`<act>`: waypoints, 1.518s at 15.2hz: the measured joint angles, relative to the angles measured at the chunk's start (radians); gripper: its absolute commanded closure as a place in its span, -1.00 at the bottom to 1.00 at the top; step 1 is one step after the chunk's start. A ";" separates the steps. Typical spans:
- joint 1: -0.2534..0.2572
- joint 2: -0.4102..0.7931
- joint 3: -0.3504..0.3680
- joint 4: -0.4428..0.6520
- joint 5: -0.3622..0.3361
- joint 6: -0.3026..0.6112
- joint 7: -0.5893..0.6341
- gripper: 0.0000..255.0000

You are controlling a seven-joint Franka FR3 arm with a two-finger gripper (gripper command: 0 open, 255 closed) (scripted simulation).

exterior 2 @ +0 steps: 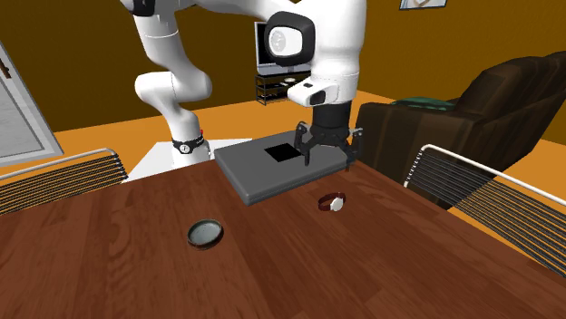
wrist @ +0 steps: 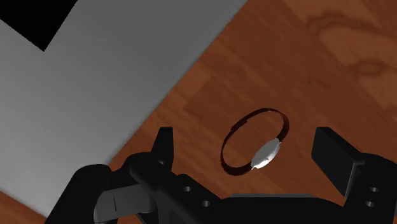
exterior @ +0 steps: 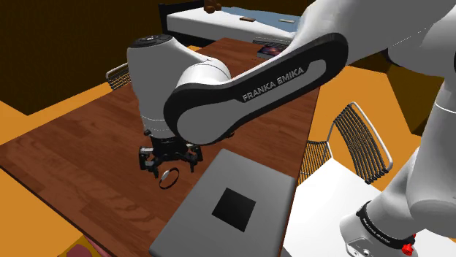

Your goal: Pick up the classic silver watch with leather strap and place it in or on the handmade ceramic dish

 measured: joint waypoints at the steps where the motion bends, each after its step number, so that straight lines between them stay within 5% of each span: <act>1: 0.021 0.040 -0.008 0.039 -0.021 -0.003 0.023 -1.00; 5: 0.084 0.153 -0.035 0.151 -0.074 -0.012 0.079 -1.00; 17: 0.100 0.198 -0.053 0.127 -0.103 0.053 0.099 -1.00; 18: 0.100 0.198 -0.053 0.127 -0.103 0.053 0.099 1.00; 23: 0.100 0.196 -0.052 0.128 -0.103 0.053 0.099 1.00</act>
